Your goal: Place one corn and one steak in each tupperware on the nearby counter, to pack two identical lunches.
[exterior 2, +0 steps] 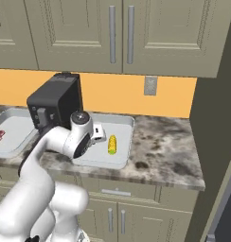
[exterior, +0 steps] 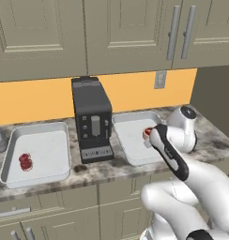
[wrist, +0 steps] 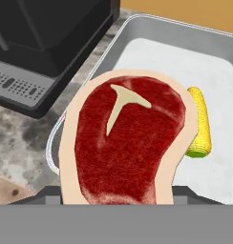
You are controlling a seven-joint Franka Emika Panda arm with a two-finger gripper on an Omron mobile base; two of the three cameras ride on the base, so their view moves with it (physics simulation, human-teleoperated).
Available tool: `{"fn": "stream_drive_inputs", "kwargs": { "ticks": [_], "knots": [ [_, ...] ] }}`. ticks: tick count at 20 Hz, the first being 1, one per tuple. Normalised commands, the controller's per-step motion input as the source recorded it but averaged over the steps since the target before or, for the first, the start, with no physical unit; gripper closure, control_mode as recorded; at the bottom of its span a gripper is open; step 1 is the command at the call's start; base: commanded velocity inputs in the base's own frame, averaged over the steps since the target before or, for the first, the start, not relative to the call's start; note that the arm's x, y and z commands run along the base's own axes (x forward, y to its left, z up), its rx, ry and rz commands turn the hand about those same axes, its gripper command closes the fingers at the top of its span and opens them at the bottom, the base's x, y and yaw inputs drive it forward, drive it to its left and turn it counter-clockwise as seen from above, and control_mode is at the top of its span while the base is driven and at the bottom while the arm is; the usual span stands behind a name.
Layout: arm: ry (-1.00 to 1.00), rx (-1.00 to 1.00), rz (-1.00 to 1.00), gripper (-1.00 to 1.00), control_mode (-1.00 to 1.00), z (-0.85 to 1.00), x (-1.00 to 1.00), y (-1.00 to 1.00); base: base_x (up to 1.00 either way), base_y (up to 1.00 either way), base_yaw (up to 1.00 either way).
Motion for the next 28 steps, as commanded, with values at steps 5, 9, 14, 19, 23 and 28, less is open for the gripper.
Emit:
{"fn": "stream_drive_inputs", "kwargs": {
  "ticks": [5, 9, 14, 19, 23, 28],
  "knots": [
    [0.0, 0.0, 0.0, 1.0, -1.0, -0.5, 0.62, 0.0, 0.0, 0.0, 0.0],
    [0.0, 0.0, 0.0, 1.0, -1.0, -0.39, 0.56, 0.0, 0.0, 0.0, 0.0],
    [0.0, 0.0, 0.0, 1.0, -1.0, -0.31, 0.51, 0.0, 0.0, 0.0, 0.0],
    [0.0, 0.0, 0.0, 1.0, -1.0, -0.34, 0.5, 0.0, 0.0, 0.0, 0.0],
    [0.0, 0.0, 0.0, -1.0, -1.0, -0.29, 0.48, 0.0, 0.0, 0.0, 0.0],
    [0.0, 0.0, 0.0, -1.0, -1.0, 0.04, 0.09, 0.0, 0.0, 0.0, 0.0]
  ]
}}
